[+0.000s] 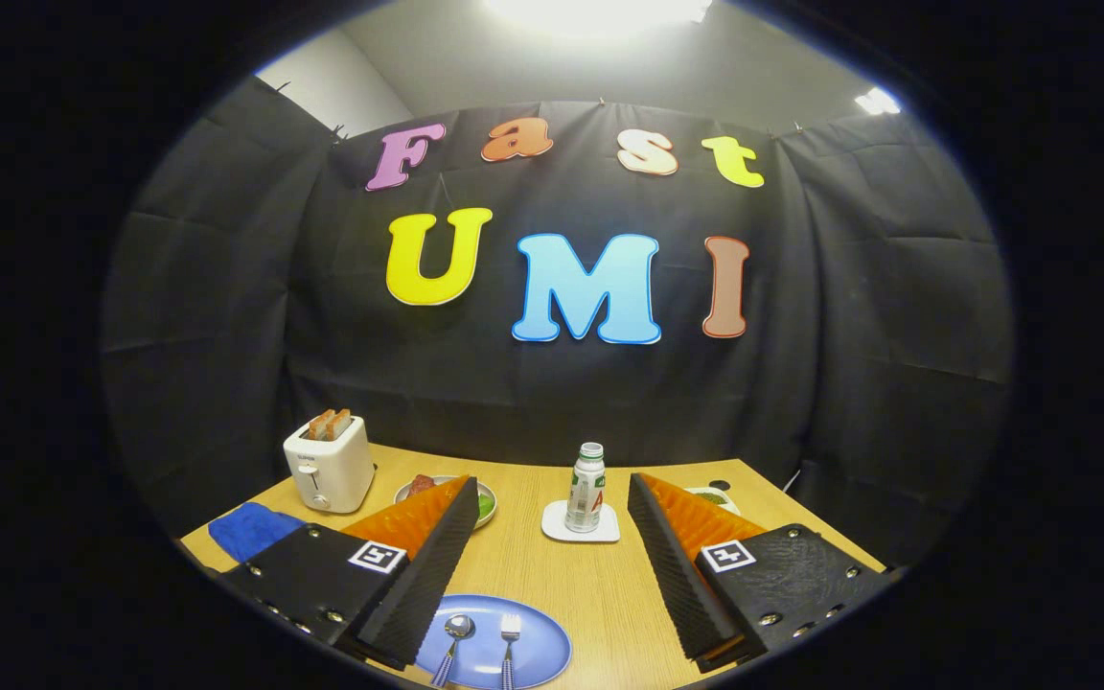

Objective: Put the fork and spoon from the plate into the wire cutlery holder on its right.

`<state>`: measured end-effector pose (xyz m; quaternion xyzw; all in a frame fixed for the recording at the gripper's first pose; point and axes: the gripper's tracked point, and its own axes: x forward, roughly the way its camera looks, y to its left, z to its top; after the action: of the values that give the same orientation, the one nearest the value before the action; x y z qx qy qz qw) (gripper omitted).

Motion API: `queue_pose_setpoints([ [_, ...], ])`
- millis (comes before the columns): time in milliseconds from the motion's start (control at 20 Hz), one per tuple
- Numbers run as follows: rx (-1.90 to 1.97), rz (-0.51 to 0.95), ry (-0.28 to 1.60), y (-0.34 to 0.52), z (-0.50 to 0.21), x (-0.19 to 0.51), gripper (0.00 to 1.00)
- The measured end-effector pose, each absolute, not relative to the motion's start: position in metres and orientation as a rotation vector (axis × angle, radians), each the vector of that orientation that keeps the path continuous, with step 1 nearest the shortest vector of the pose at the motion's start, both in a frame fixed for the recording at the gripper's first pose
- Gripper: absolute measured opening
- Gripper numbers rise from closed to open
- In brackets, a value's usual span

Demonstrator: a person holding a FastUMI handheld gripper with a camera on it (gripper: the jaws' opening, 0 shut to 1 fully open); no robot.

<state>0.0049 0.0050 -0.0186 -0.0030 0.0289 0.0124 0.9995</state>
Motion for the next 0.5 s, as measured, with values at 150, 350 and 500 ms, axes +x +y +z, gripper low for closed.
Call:
queue_pose_setpoints([
  [150,-0.021,0.039,0.089,0.007,-0.025,0.006,0.96],
  [350,-0.051,0.071,0.206,0.015,-0.06,0.008,0.96],
  [500,-0.098,0.107,0.33,0.021,-0.088,0.007,0.96],
])
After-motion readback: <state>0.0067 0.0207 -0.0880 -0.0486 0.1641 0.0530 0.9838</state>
